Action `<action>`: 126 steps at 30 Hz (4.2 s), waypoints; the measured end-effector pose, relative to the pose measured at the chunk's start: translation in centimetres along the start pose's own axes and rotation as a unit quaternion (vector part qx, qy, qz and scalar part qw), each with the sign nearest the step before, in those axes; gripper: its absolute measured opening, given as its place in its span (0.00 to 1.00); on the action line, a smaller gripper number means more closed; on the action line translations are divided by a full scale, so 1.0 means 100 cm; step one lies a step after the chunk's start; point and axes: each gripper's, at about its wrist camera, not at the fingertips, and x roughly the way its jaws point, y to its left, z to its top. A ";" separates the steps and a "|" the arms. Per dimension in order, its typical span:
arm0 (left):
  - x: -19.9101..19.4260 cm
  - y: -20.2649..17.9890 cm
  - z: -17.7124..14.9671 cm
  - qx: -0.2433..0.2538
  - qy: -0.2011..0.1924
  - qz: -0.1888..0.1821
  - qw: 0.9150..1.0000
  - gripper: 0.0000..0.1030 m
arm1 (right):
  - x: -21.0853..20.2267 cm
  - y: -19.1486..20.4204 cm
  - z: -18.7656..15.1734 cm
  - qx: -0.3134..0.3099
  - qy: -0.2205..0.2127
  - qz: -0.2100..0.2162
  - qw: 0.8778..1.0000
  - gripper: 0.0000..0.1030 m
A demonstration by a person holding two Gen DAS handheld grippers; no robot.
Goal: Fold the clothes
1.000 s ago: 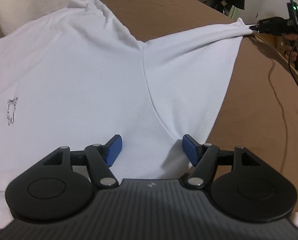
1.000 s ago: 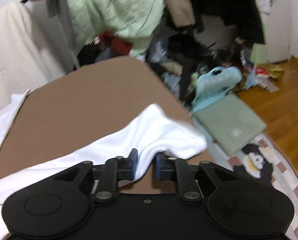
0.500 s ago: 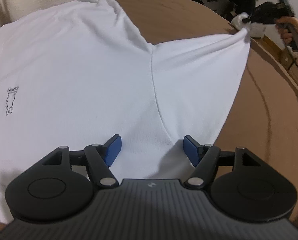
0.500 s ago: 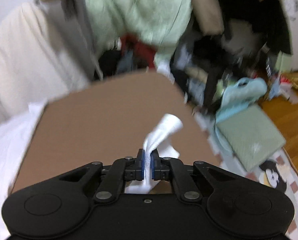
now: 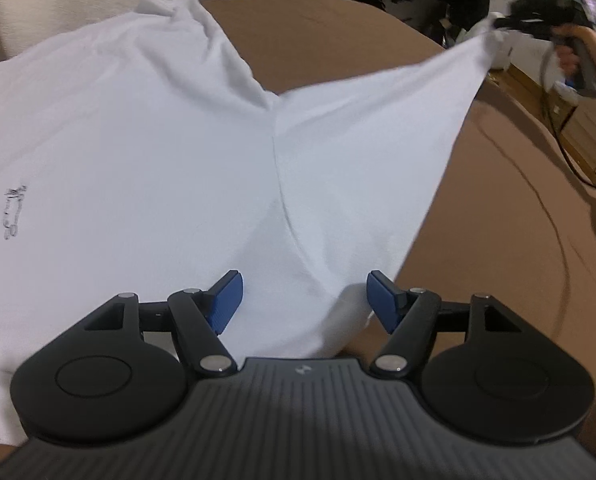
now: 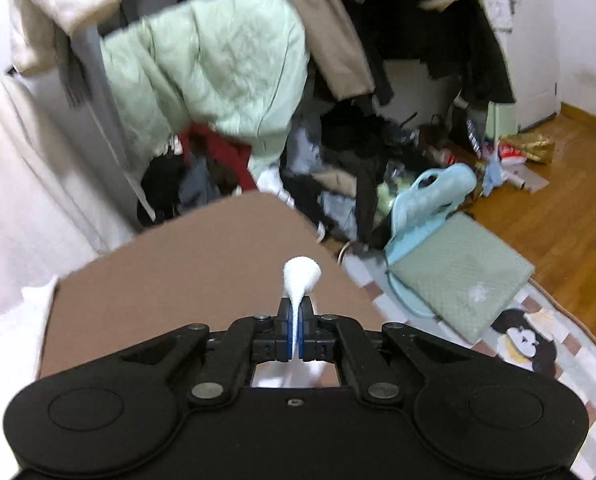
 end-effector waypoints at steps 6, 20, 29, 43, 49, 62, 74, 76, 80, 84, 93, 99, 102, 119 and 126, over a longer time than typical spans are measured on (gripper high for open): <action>0.002 -0.010 -0.009 0.024 0.003 0.001 1.000 0.67 | -0.026 -0.058 -0.053 0.003 0.067 -0.027 0.997 0.02; 0.011 -0.032 0.024 0.019 -0.062 0.071 0.995 0.05 | -0.005 -0.073 -0.080 0.028 -0.027 0.024 0.999 0.03; -0.002 -0.015 -0.005 -0.077 -0.073 0.033 0.994 0.05 | -0.019 -0.118 -0.030 0.038 -0.033 -0.003 0.999 0.02; -0.040 -0.013 0.022 -0.091 -0.180 0.049 0.978 0.05 | -0.042 0.005 -0.180 0.160 0.207 0.321 0.910 0.62; -0.040 -0.007 0.012 -0.120 -0.175 0.038 0.976 0.05 | -0.052 0.048 -0.216 0.216 0.147 0.294 0.920 0.66; -0.044 -0.016 -0.003 -0.084 -0.183 -0.014 0.979 0.05 | -0.030 0.025 -0.137 0.039 -0.051 0.058 0.996 0.04; -0.028 -0.029 -0.013 -0.076 -0.162 -0.012 0.984 0.05 | -0.041 -0.018 -0.118 -0.070 -0.079 -0.016 0.994 0.02; -0.039 -0.034 -0.011 -0.067 -0.190 -0.015 0.979 0.02 | -0.046 -0.022 -0.114 -0.083 -0.092 -0.017 0.992 0.02; -0.020 -0.035 -0.011 -0.086 -0.143 -0.032 0.985 0.02 | -0.052 -0.029 -0.108 -0.107 -0.112 -0.044 0.987 0.02; 0.010 -0.041 -0.020 -0.076 -0.072 -0.016 0.994 0.02 | -0.026 -0.047 -0.118 -0.099 -0.068 -0.061 0.991 0.04; -0.004 -0.024 -0.017 -0.096 -0.024 -0.042 0.994 0.18 | -0.025 -0.077 -0.092 -0.053 -0.062 -0.170 0.982 0.22; -0.059 0.014 -0.008 -0.106 -0.053 0.011 0.993 0.48 | -0.076 -0.010 -0.076 -0.073 -0.114 -0.094 0.986 0.58; -0.092 0.050 -0.005 -0.119 -0.054 0.064 0.989 0.48 | -0.083 0.056 -0.077 -0.118 -0.089 0.023 0.989 0.60; -0.188 0.343 -0.018 -0.338 -0.030 0.365 0.867 0.29 | -0.106 0.477 -0.188 -0.462 0.063 0.397 0.791 0.59; -0.177 0.374 -0.072 -0.408 -0.028 0.307 0.860 0.23 | -0.137 0.535 -0.243 -0.559 0.072 0.395 0.726 0.01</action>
